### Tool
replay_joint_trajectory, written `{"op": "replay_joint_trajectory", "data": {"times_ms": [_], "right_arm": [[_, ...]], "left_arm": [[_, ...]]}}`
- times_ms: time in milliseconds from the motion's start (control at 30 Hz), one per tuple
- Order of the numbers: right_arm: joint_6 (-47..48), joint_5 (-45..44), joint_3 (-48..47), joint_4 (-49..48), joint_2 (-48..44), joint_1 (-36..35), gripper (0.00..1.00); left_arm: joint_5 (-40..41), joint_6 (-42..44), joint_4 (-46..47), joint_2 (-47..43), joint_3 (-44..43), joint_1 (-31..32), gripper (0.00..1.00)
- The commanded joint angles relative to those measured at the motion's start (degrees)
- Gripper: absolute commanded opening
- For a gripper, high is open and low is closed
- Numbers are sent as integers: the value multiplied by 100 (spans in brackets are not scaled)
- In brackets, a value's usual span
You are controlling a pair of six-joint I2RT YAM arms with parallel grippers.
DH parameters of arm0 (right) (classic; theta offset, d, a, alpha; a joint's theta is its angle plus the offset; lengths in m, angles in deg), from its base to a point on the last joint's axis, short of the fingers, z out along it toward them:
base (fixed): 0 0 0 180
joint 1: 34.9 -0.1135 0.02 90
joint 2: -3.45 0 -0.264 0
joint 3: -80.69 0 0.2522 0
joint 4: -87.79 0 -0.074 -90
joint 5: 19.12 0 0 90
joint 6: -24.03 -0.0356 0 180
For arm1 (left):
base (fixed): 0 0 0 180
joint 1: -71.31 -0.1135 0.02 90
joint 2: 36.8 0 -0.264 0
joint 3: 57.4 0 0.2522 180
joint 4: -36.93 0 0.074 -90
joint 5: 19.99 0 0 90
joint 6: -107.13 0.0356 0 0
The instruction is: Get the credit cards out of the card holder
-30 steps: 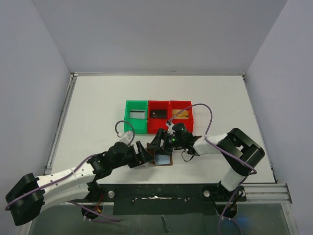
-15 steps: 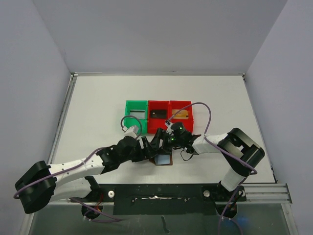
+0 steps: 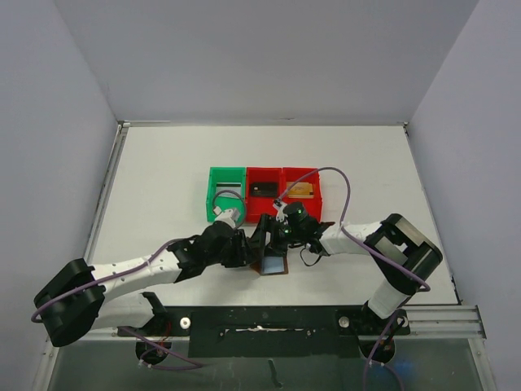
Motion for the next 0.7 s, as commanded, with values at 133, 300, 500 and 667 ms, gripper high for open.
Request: {"op": "replay_joint_trajectory", "data": {"times_ms": [133, 300, 500, 667], "right_arm": [[258, -6, -244, 237, -320, -47, 70], [296, -121, -236, 489, -633, -48, 71], [282, -152, -131, 606, -1052, -37, 71], [230, -198, 19, 579, -1235, -20, 63]], "left_arm": [[-10, 62, 78, -72, -107, -39, 6], [-19, -83, 180, -67, 93, -38, 0], [38, -139, 197, -108, 185, -36, 0], [35, -176, 308, -153, 267, -48, 0]]}}
